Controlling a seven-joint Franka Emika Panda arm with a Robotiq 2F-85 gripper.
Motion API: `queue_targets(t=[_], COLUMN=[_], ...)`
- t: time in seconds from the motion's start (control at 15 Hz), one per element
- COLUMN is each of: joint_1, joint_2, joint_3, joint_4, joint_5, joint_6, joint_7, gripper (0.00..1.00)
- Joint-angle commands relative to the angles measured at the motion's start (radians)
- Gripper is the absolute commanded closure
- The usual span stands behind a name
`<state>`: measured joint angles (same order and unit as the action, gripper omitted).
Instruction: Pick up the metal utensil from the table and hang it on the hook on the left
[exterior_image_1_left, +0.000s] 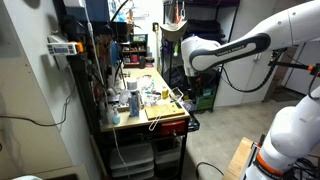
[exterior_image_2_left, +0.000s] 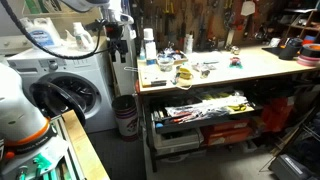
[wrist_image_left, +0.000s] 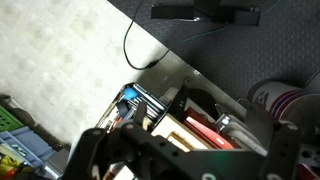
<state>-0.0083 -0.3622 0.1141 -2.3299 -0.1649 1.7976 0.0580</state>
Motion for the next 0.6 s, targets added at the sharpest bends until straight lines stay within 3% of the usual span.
queue_targets(t=[0.0, 0.27, 0.53], joint_1=[0.019, -0.005, -0.014], joint_2=[0.001, 0.101, 0.236], joint_3=[-0.016, -0.029, -0.041], joint_4=[0.002, 0.087, 0.184], joint_5=[-0.005, 0.063, 0.132], joint_6=[-0.003, -0.038, 0.021], joint_7=[0.005, 0.12, 0.28], gripper=[0.0, 0.0, 0.0])
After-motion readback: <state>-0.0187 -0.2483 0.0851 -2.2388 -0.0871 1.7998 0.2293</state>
